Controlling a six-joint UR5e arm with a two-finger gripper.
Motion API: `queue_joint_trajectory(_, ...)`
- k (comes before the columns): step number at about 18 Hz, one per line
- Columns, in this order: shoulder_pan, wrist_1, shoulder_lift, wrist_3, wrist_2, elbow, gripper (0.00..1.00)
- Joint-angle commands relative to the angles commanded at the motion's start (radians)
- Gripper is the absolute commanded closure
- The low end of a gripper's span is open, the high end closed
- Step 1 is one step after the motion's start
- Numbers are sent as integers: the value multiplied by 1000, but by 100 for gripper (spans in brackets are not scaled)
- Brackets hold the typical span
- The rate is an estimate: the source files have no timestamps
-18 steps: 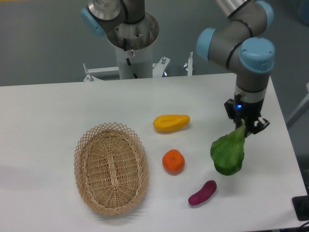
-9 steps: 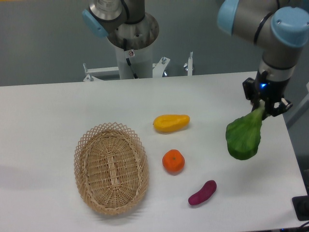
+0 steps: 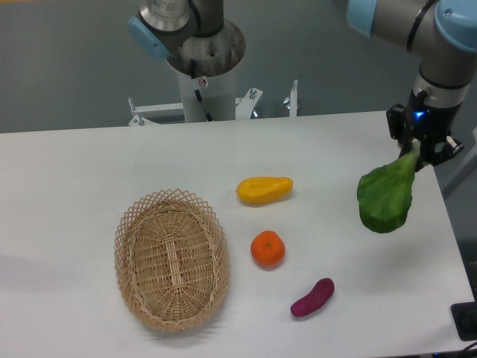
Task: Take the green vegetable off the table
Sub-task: 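Lift the bok choy up off the table by its stem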
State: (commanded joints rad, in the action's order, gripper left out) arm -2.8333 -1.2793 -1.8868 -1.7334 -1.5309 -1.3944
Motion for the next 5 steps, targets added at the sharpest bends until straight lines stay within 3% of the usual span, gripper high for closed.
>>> queue_joint_trajectory(5,0,2,0,2,0,-3,61)
